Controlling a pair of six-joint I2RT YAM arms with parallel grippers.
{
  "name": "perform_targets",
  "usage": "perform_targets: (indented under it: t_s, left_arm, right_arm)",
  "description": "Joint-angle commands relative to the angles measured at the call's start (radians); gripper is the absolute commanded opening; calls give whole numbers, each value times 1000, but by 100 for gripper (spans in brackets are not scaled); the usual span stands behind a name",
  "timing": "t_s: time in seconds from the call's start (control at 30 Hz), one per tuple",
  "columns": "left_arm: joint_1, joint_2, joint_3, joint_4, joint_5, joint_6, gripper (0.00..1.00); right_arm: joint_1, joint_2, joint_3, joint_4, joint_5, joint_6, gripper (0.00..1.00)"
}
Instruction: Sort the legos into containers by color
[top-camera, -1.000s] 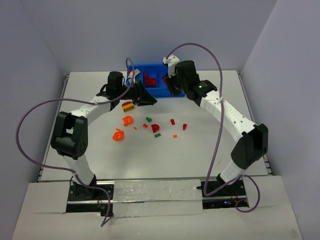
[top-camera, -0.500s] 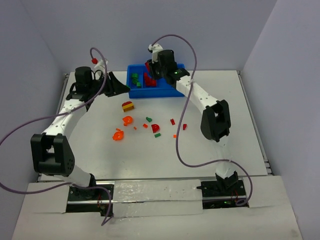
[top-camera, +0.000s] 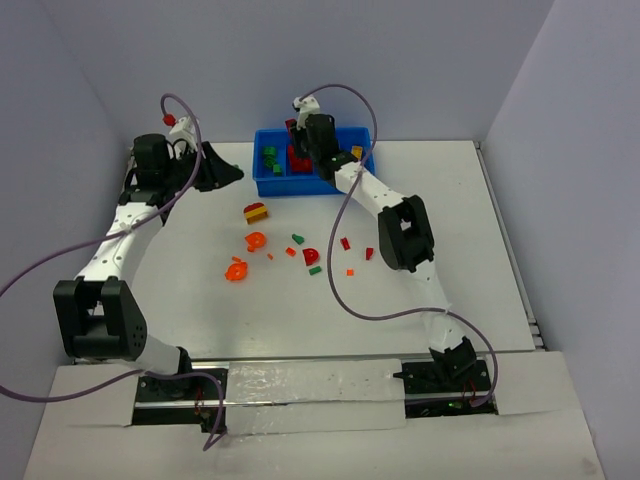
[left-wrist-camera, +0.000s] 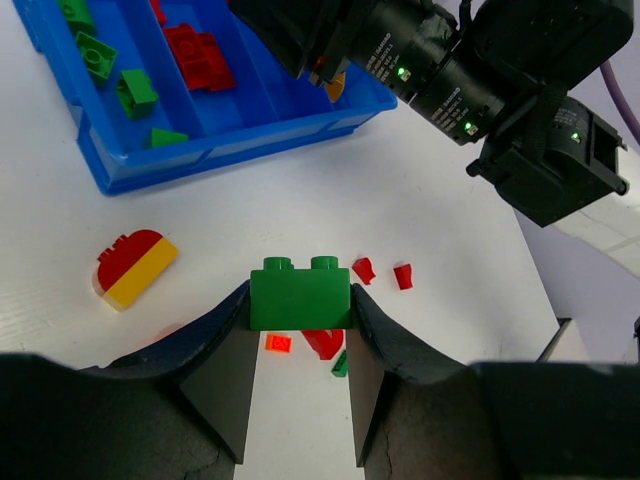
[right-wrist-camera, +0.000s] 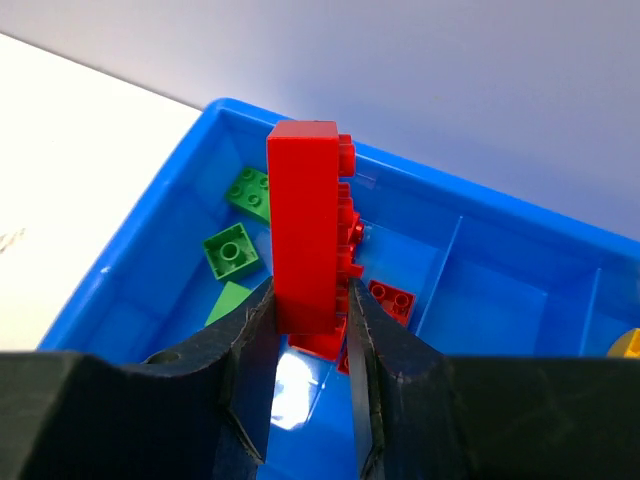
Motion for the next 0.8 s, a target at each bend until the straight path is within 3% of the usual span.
perform_targets:
  t_s: [0.0,0.17,0.33,0.4,0.63,0.77]
  left_arm:
    - [25,12,72,-8,-19,35,0]
    - [30,14,70,-5,-18,30,0]
    - [33,13,73,-12,-28,39,0]
    - [35,13,74,-13,-31,43,0]
    - [35,32,102,1,-56,67,0]
    - [17,108,195,12,-114,108,0]
  right_arm:
    - [-3,38,56,123,37,0,19]
    - [-5,59,53,164,40,-35,28]
    - [-10,70,62,191,55,-44,66]
    - [-11,71,65,194,54,-46,75]
    - [-11,-6,18,195,32,-58,85]
    - [-15,-175,-119,204,6,-69,94]
